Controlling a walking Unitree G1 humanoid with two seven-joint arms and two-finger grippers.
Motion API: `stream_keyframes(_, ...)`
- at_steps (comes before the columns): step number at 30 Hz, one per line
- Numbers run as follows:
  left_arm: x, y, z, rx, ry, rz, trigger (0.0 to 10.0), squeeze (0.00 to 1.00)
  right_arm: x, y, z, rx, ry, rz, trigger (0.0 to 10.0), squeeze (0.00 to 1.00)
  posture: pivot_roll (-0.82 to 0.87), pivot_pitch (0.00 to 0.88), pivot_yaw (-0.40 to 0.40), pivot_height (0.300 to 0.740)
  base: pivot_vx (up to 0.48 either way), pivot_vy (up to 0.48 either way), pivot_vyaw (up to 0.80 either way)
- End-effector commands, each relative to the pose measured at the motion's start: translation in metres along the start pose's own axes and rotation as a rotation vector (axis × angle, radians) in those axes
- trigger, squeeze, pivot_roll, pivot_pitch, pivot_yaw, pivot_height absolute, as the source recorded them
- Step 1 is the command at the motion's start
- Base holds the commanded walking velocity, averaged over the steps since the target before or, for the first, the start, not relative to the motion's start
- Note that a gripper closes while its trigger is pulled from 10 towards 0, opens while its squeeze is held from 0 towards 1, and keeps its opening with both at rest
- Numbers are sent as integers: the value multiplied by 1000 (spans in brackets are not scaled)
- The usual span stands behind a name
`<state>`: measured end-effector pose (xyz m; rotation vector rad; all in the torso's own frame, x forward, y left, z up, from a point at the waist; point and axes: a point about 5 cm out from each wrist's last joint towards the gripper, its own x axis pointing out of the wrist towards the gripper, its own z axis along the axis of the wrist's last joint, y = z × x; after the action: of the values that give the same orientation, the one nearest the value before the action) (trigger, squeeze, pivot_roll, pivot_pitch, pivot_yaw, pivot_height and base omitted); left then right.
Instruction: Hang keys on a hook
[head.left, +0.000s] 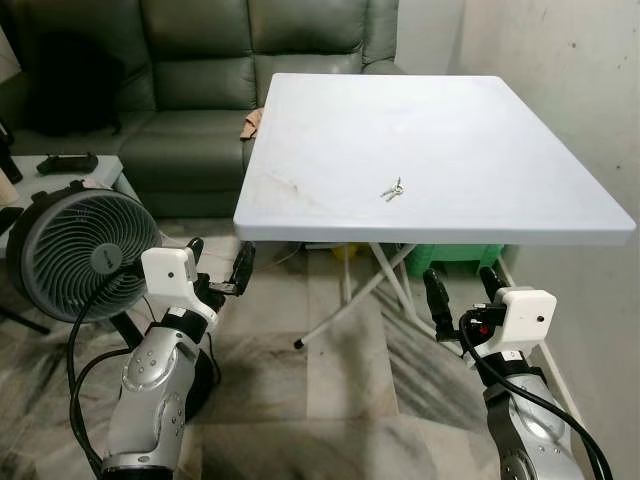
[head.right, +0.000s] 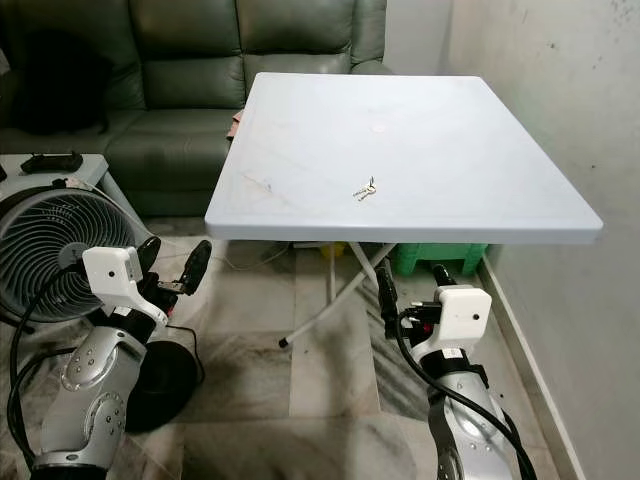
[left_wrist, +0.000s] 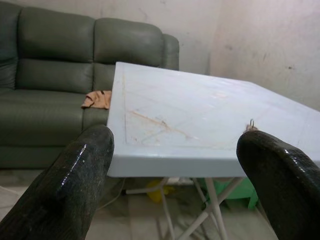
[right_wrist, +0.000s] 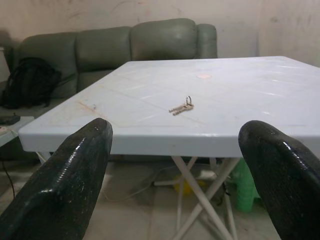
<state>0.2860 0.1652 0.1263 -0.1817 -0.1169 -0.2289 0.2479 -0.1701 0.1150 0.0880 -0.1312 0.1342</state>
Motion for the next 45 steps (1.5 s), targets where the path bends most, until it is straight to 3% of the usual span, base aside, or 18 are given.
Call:
stream_keyframes(1,1,0,1,-7,7,-16,10000,0,1,4,-1,3,4,4,10000,0,-30,0,37,740,0,251,0)
stream_keyframes(15,3,-1,2,-2,10,-27,10000,0,2,5,-1,9,-1,-5,10000,0,-30,0,44,740,0,254,0)
stream_keyframes(30,4,-4,3,-1,11,-33,10000,0,0,5,-1,12,0,-7,10000,0,-32,0,43,740,276,255,0)
stream_keyframes(45,3,-4,2,11,14,-27,10000,0,0,6,-2,14,2,0,10000,0,-28,0,39,740,308,0,0)
